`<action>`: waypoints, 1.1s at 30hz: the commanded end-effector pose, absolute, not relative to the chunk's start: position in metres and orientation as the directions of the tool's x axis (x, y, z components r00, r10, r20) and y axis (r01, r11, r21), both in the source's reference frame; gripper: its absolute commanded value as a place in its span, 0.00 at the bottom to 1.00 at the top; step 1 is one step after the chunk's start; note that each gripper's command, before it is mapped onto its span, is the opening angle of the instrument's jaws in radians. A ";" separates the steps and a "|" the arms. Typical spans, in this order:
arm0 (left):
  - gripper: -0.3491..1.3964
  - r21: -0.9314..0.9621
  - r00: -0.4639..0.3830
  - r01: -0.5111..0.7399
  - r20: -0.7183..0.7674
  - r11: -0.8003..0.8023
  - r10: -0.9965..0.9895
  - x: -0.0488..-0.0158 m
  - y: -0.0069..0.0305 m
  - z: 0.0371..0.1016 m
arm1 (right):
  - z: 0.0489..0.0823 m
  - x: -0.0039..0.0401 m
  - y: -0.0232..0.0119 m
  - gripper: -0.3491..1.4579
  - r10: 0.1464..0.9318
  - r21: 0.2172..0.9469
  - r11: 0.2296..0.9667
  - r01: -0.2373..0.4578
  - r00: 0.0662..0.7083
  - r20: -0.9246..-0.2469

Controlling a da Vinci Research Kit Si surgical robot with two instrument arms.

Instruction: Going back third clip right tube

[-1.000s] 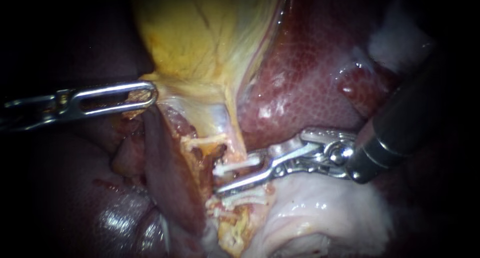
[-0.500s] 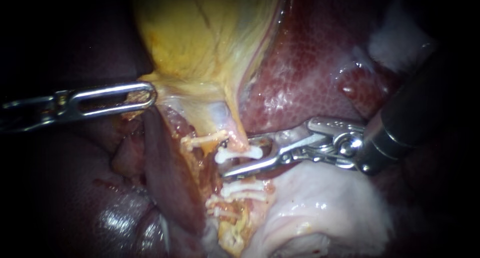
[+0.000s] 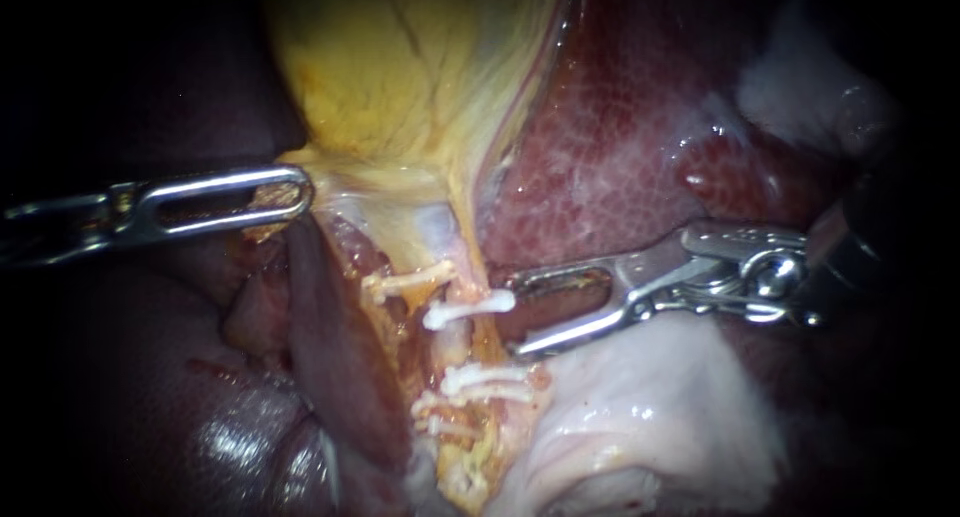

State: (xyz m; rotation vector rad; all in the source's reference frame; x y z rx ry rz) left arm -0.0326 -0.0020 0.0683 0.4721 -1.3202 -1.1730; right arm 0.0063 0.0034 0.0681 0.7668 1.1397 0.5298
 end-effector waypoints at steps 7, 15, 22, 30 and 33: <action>0.00 0.831 -0.172 0.385 0.493 0.402 -0.853 -0.0329 -0.0021 0.0685 | 0.0632 0.0031 0.0051 0.52 0.666 0.708 0.706 0.005 0.336 -0.666; 0.00 0.828 -0.157 0.385 0.495 0.408 -0.855 -0.0346 -0.0027 0.0695 | 0.0611 0.0025 0.0048 0.52 0.628 0.676 0.736 0.033 0.340 -0.700; 0.00 0.820 -0.121 0.382 0.502 0.426 -0.857 -0.0381 -0.0036 0.0720 | 0.0611 0.0026 0.0048 0.52 0.628 0.676 0.736 0.032 0.340 -0.700; 0.00 0.820 -0.102 0.371 0.502 0.435 -0.859 -0.0418 -0.0037 0.0736 | 0.0609 0.0027 0.0047 0.52 0.619 0.668 0.743 0.036 0.340 -0.708; 0.00 0.820 -0.098 0.369 0.502 0.437 -0.860 -0.0424 -0.0037 0.0738 | 0.0607 0.0027 0.0047 0.52 0.615 0.664 0.747 0.037 0.340 -0.711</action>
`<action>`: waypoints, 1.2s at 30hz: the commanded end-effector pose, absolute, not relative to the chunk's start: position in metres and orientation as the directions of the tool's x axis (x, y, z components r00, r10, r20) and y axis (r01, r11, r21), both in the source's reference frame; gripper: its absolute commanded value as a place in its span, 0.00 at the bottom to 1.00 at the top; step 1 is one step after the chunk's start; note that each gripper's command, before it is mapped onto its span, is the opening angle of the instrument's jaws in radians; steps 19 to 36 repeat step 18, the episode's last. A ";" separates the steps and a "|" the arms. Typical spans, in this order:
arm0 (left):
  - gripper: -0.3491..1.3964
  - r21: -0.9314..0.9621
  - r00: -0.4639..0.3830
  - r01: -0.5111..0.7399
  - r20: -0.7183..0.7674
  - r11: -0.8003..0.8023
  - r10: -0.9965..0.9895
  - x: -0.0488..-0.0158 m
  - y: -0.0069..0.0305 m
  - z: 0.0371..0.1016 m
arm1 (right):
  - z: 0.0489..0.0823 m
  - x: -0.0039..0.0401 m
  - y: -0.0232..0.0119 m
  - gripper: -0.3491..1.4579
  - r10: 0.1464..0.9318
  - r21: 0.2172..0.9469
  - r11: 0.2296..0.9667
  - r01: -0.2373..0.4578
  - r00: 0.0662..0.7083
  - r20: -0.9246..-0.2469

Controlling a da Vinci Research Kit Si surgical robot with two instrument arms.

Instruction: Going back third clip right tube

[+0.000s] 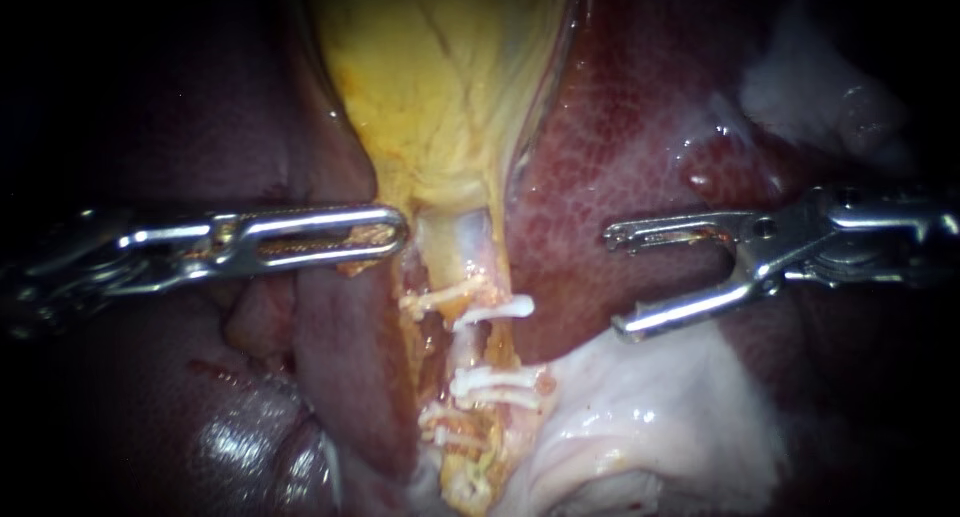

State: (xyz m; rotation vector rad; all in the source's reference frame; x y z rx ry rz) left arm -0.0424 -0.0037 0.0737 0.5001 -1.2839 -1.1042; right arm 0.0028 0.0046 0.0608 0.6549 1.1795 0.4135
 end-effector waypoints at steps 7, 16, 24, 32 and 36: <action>0.00 0.820 -0.097 0.368 0.502 0.438 -0.859 -0.0425 -0.0037 0.0738 | 0.0603 0.0030 0.0049 0.52 0.609 0.658 0.752 0.038 0.340 -0.717; 0.00 0.820 -0.095 0.369 0.501 0.437 -0.860 -0.0425 -0.0037 0.0738 | 0.0600 0.0031 0.0050 0.52 0.607 0.655 0.755 0.040 0.337 -0.720; 0.00 0.820 -0.095 0.370 0.501 0.437 -0.860 -0.0425 -0.0037 0.0738 | 0.0599 0.0031 0.0049 0.52 0.607 0.655 0.755 0.040 0.337 -0.720; 0.00 0.820 -0.095 0.370 0.501 0.437 -0.860 -0.0425 -0.0037 0.0738 | 0.0599 0.0031 0.0049 0.52 0.607 0.655 0.755 0.040 0.337 -0.720; 0.00 0.820 -0.095 0.370 0.501 0.437 -0.860 -0.0425 -0.0037 0.0738 | 0.0599 0.0031 0.0049 0.52 0.607 0.655 0.755 0.040 0.337 -0.720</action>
